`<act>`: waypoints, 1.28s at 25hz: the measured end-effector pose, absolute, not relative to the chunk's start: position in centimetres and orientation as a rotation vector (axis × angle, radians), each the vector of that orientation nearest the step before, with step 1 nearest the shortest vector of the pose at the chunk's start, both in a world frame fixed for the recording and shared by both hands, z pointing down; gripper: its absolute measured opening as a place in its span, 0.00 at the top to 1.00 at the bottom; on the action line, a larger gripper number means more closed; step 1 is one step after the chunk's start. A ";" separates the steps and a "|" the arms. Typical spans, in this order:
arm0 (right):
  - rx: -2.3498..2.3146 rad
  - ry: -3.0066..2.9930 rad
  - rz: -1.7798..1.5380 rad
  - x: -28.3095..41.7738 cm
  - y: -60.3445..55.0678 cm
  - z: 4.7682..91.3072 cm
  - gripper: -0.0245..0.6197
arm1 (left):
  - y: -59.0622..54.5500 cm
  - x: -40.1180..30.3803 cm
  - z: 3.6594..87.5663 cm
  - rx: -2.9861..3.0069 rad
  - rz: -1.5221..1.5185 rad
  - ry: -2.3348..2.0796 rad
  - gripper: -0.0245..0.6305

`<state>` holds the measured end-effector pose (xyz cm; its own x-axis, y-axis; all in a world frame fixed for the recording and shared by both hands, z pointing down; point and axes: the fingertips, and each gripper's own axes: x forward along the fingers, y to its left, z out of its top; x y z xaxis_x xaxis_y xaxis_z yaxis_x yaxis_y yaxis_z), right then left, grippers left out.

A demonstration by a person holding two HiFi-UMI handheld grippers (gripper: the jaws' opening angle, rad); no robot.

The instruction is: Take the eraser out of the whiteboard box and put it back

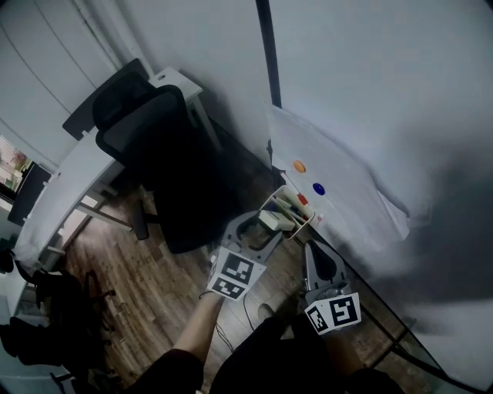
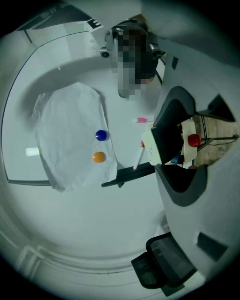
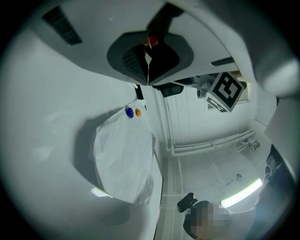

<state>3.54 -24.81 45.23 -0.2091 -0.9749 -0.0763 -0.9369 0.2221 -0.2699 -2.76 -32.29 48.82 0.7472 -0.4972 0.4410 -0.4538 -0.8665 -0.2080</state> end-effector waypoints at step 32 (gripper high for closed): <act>-1.767 2.287 -0.189 3.6 -25.0 43.4 0.96 | -30.9 -2.9 45.6 -2.859 -0.539 0.889 0.72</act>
<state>3.59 -24.95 43.41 -0.2371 -0.9648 -0.1134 -0.9332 0.2587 -0.2496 -2.89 -30.87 45.59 0.7670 -0.5653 0.3035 -0.5301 -0.8248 -0.1967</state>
